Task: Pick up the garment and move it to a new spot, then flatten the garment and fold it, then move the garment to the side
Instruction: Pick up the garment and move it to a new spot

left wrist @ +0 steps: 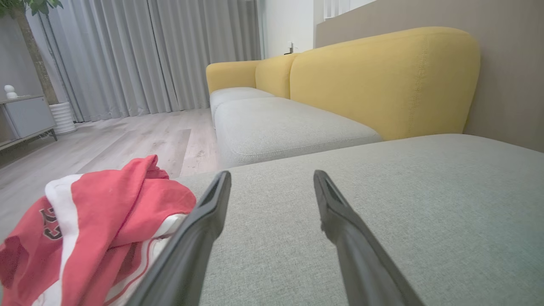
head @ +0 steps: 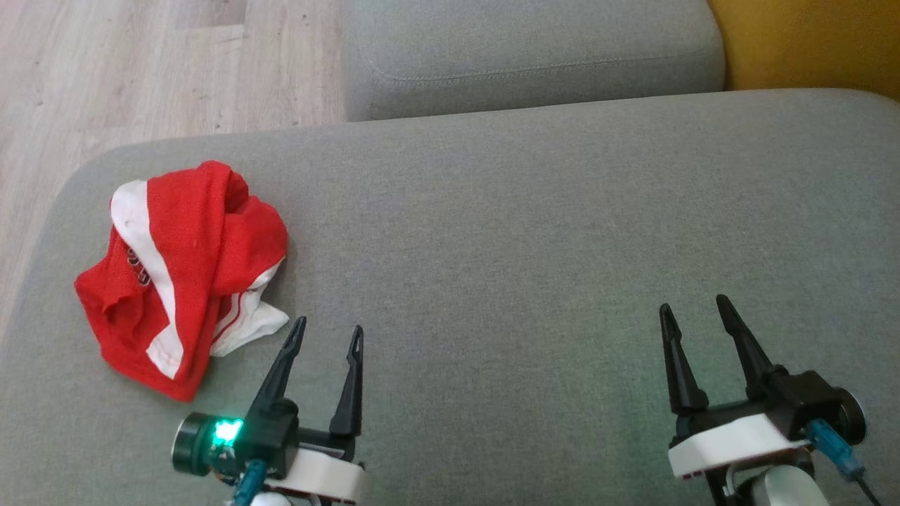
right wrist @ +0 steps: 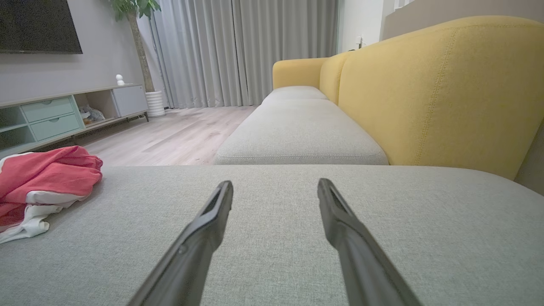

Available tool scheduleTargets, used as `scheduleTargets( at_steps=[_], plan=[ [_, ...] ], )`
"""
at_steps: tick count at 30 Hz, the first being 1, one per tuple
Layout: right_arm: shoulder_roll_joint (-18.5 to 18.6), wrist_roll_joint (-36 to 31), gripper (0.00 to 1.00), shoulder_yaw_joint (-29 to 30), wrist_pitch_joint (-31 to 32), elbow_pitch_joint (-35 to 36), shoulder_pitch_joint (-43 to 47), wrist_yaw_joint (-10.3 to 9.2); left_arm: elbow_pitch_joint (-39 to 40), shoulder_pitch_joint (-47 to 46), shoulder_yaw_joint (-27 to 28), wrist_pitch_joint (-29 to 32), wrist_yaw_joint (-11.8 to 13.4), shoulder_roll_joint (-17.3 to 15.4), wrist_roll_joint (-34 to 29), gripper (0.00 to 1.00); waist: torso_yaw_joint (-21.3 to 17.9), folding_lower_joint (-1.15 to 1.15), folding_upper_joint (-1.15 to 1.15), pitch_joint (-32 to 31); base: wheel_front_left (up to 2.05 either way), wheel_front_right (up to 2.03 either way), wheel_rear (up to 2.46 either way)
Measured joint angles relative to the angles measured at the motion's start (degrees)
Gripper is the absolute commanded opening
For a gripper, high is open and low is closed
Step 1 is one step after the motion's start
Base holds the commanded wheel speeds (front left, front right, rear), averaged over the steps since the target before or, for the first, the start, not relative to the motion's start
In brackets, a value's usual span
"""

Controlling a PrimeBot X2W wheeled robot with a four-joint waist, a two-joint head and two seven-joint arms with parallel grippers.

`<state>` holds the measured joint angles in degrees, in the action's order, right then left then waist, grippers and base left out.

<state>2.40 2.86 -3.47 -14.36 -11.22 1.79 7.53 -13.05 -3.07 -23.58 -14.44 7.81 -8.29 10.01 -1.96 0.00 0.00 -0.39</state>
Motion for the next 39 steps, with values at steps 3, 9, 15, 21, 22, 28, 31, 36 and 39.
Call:
scheduleTargets(
  at_steps=[3,9,15,21,22,28,31,36,39],
  plan=[
    [0.0,0.0,1.0,-0.1,0.0,-0.1,0.0,0.0,0.0,0.1,1.4,0.0,-0.7,0.4,-0.1,1.0,0.1,0.0,0.0,-0.2,0.0,0.0,0.0],
    [0.0,0.3,1.0,-1.6,0.0,-0.2,0.0,0.0,-0.1,0.3,3.0,0.0,-1.8,0.6,-1.1,1.0,1.8,0.0,0.0,-0.5,0.0,0.0,0.0],
    [0.0,1.1,1.0,-2.7,0.0,-0.2,0.0,0.0,-0.4,2.0,4.5,0.0,-2.3,0.6,-1.6,1.0,4.8,0.0,0.0,-0.9,0.0,0.0,0.0],
    [0.0,1.4,1.0,-4.4,0.0,-0.2,0.2,0.0,-0.7,2.4,5.6,0.0,-2.4,0.6,-2.4,1.0,9.0,0.0,0.0,-1.5,0.0,0.0,0.0],
    [0.0,1.6,1.0,-4.8,0.0,-0.2,0.2,0.0,-0.7,2.5,5.8,0.0,-2.4,0.5,-2.5,1.0,9.8,0.0,0.0,-1.6,0.0,0.0,0.0],
    [0.0,2.6,1.0,-5.9,0.0,-0.2,0.4,0.0,-0.8,4.3,7.1,0.0,-3.0,0.4,-3.0,1.0,14.3,0.0,0.0,-2.5,0.0,0.0,0.0],
    [0.0,3.2,1.0,-6.5,0.0,-0.2,0.9,0.0,-0.8,4.9,7.1,0.0,-3.3,0.3,-3.1,1.0,16.5,0.0,0.0,-2.9,0.0,0.0,0.0],
    [0.0,3.8,1.0,-7.5,0.0,-0.2,2.6,0.0,-0.8,4.8,7.3,0.0,-3.6,0.1,-3.6,1.0,20.4,0.0,0.0,-3.6,0.0,0.0,0.0],
    [0.0,3.8,1.0,-8.6,0.0,-0.1,2.6,0.0,-0.8,4.8,7.5,0.0,-3.8,0.1,-3.6,1.0,22.7,0.0,0.0,-3.9,0.0,0.0,0.0]
  ],
)
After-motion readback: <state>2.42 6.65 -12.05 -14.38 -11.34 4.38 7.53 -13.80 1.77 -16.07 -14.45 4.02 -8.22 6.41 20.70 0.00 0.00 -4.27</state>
